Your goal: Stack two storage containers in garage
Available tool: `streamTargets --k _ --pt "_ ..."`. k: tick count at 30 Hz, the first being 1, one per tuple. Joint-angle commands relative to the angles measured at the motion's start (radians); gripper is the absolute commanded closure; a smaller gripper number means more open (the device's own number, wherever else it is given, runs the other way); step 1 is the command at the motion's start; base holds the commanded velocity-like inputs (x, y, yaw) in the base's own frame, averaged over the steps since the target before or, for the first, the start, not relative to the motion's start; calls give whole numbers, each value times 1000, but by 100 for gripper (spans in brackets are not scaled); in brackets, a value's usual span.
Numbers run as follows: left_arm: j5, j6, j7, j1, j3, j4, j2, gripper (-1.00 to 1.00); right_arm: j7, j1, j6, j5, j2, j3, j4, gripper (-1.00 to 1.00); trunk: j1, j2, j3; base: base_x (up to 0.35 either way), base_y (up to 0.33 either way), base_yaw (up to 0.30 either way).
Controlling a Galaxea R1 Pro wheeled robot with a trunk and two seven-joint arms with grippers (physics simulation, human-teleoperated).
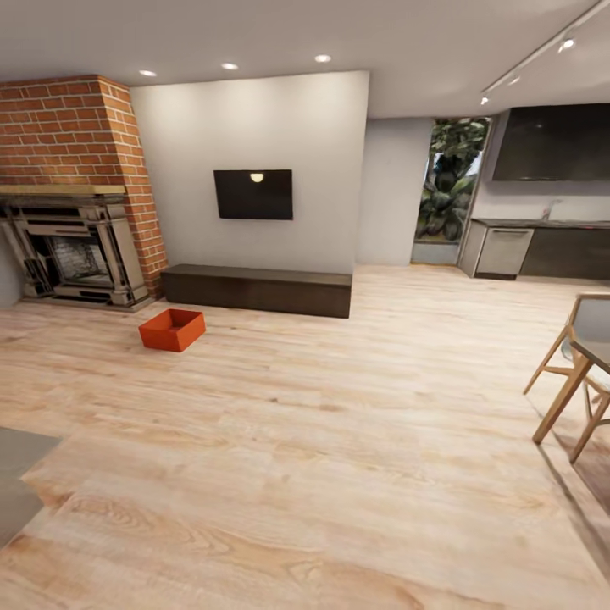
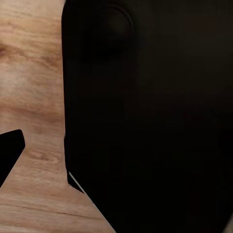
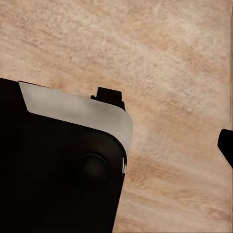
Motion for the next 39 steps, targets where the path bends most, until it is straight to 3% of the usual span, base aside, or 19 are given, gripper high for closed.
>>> streamTargets --k 1,39 --pt "5 -1 -2 0 1 0 0 -100 0 -1 -6 -9 0 8 3 -100 1 0 -1 322 0 207" --pt "5 -1 -2 0 1 0 0 -100 0 -1 -7 -9 0 8 3 -100 1 0 -1 322 0 207"
